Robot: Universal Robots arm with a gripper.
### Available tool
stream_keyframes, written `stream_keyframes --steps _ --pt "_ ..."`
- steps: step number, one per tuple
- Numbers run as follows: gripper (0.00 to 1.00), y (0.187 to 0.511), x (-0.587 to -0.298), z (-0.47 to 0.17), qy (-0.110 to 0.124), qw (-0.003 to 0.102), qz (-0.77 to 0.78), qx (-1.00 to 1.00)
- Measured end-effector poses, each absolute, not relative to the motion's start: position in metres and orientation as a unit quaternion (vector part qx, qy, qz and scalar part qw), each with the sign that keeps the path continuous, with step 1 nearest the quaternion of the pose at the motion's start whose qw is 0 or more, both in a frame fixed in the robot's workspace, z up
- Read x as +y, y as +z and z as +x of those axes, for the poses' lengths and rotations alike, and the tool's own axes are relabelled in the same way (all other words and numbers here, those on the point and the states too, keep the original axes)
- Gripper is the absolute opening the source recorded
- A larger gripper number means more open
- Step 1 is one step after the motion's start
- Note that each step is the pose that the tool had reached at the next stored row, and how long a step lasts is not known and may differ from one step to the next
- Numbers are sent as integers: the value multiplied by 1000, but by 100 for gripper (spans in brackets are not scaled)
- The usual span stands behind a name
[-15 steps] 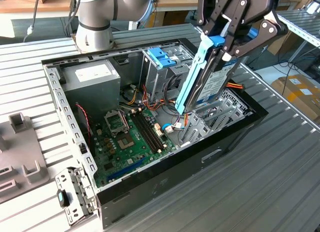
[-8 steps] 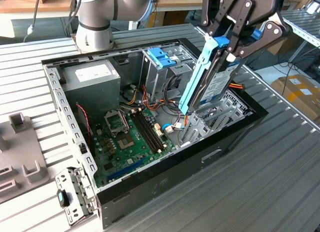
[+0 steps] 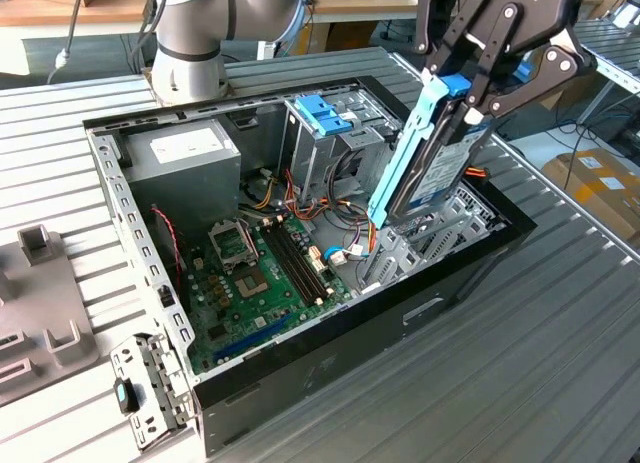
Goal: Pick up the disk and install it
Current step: 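Pick up the disk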
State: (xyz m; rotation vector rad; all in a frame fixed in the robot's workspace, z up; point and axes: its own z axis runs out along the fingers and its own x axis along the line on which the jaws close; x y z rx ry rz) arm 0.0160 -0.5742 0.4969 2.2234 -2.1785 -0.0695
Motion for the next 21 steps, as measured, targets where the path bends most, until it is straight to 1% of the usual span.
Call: stream_keyframes --steps 11,15,21 --pt "37 496 -576 29 -23 14 714 -700" --pt "37 493 -580 70 -23 15 714 -700" --pt "37 492 -580 78 -23 15 714 -700"
